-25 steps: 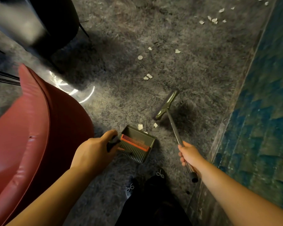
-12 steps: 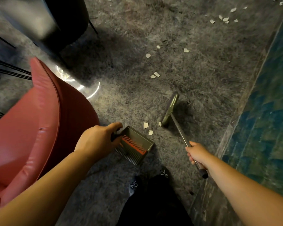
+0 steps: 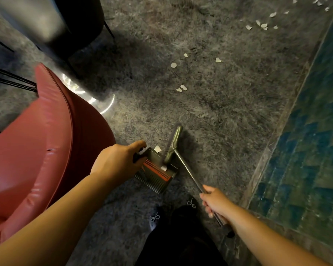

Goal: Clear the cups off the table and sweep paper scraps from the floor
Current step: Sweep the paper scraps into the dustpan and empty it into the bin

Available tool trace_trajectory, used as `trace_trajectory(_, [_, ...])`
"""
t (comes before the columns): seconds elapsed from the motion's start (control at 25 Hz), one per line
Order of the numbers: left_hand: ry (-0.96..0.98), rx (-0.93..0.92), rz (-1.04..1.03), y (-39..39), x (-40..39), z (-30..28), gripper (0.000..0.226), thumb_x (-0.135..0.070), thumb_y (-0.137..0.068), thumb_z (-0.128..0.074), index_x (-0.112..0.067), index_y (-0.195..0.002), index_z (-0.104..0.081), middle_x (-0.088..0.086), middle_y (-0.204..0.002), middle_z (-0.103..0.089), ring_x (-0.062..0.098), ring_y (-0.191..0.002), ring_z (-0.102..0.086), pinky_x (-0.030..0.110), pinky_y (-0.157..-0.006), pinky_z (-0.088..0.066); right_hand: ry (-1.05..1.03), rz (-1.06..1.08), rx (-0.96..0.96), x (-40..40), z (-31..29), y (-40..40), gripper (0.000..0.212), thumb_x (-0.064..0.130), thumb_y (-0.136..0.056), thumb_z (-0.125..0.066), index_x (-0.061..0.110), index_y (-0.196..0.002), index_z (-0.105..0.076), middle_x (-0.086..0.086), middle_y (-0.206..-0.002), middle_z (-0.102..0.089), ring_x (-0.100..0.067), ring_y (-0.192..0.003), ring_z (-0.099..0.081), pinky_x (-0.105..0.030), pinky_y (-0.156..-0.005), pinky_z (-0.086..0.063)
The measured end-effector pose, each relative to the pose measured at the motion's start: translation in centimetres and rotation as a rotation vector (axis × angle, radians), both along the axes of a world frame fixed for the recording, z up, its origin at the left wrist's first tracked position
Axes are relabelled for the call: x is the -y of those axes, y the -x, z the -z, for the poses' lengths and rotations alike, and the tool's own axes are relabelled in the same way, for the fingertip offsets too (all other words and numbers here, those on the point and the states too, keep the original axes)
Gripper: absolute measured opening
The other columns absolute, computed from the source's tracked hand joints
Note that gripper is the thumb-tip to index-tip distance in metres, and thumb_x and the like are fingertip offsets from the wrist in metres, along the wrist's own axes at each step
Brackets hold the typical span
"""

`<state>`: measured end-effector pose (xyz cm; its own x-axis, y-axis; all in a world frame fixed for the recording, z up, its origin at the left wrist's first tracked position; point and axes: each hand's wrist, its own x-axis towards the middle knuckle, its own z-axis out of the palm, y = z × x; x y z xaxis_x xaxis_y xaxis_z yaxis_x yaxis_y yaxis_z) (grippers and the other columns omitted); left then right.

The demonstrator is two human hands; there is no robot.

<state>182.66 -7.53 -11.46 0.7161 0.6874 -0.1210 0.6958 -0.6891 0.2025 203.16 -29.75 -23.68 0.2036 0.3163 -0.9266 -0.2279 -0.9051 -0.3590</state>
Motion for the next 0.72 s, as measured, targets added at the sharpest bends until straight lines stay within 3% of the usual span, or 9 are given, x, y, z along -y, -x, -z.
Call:
trace_trajectory(0.24, [0.021,-0.007,-0.011,0.8,0.2,0.1,0.043,-0.043,-0.081,-0.067,-0.038,-0.122,-0.058,0.003,-0.073,-0.070,0.031,-0.065,-0.066,0.033,-0.051,-0.049,-0.055,-0.014,0.171,-3.6,-0.4,-3.6,0.038,0.006,-0.098,-0.043,0.016,-0.134,-0.045,-0.006,-0.061,-0.042,-0.008,-0.030,-0.036,-0.015,-0.029,-0.031])
trace_trajectory(0.4, [0.004,0.040,-0.076,1.7,0.4,0.2,0.046,-0.042,-0.079,-0.070,-0.035,-0.123,-0.060,0.006,-0.073,-0.071,0.033,-0.062,-0.066,0.032,-0.049,-0.048,-0.023,-0.103,0.271,-6.8,2.4,-5.2,0.040,0.011,-0.098,-0.044,0.017,-0.138,-0.042,-0.007,-0.069,-0.048,-0.015,-0.043,-0.043,-0.018,-0.031,-0.036])
trace_trajectory(0.6, [-0.029,0.059,-0.092,2.1,0.5,0.1,0.042,-0.038,-0.080,-0.073,-0.030,-0.120,-0.063,0.010,-0.067,-0.069,0.036,-0.056,-0.064,0.033,-0.046,-0.047,0.079,-0.125,0.147,-5.9,4.8,-2.7,0.031,0.012,-0.098,-0.042,0.015,-0.128,-0.046,-0.007,-0.068,-0.046,-0.012,-0.044,-0.041,-0.018,-0.034,-0.035])
trace_trajectory(0.72, [0.012,0.024,-0.099,1.7,0.6,0.4,0.042,-0.041,-0.083,-0.067,-0.033,-0.123,-0.059,0.010,-0.073,-0.070,0.036,-0.063,-0.065,0.034,-0.050,-0.047,0.072,-0.219,0.099,-3.4,3.6,0.1,0.042,0.010,-0.099,-0.042,0.019,-0.140,-0.041,-0.007,-0.065,-0.044,-0.012,-0.040,-0.038,-0.018,-0.032,-0.035])
